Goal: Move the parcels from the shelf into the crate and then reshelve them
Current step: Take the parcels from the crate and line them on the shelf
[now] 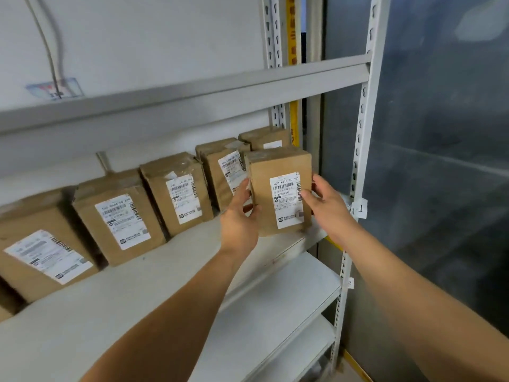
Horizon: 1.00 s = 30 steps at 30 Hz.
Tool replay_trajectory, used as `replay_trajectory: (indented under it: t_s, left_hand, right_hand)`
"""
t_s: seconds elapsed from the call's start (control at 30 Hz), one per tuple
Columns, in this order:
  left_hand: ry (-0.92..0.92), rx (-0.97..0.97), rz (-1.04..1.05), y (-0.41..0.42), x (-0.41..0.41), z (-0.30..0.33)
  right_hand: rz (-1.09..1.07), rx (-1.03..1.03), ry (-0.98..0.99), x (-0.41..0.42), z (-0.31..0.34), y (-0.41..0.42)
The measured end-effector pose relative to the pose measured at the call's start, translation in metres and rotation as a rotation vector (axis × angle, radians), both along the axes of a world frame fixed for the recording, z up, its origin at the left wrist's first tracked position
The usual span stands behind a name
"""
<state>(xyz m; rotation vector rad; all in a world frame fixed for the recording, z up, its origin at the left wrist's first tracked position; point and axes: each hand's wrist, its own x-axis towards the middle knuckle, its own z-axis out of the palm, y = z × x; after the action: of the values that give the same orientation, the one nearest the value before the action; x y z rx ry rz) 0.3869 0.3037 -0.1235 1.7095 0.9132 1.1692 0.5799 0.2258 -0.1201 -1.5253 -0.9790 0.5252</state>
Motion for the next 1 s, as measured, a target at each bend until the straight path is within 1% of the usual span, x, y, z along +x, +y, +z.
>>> replay_trajectory:
  t_s: [0.1, 0.27, 0.43, 0.57, 0.77, 0.87, 1.0]
  left_hand:
    - [0.018, 0.027, 0.036, 0.02, 0.041, -0.004]
    - [0.053, 0.009, 0.127, 0.044, 0.094, -0.001]
    - [0.066, -0.003, 0.189, 0.066, 0.12, -0.004]
    - [0.068, 0.009, 0.238, 0.079, 0.127, -0.007]
    - [0.074, -0.003, 0.244, 0.09, 0.128, -0.012]
    - [0.092, 0.002, 0.212, 0.088, 0.124, -0.009]
    - [0.138, 0.025, 0.161, 0.071, 0.109, -0.002]
  right_hand:
    - [0.02, 0.017, 0.018, 0.036, 0.003, 0.023]
    - [0.057, -0.014, 0.04, 0.086, 0.003, 0.064]
    - [0.115, -0.039, 0.06, 0.118, -0.004, 0.101]
    - [0.127, -0.041, 0.051, 0.125, -0.012, 0.12]
    - [0.104, -0.045, 0.038, 0.122, -0.01, 0.127]
    - [0.073, -0.055, 0.02, 0.115, -0.005, 0.122]
    - [0.042, -0.072, -0.021, 0.1, -0.003, 0.094]
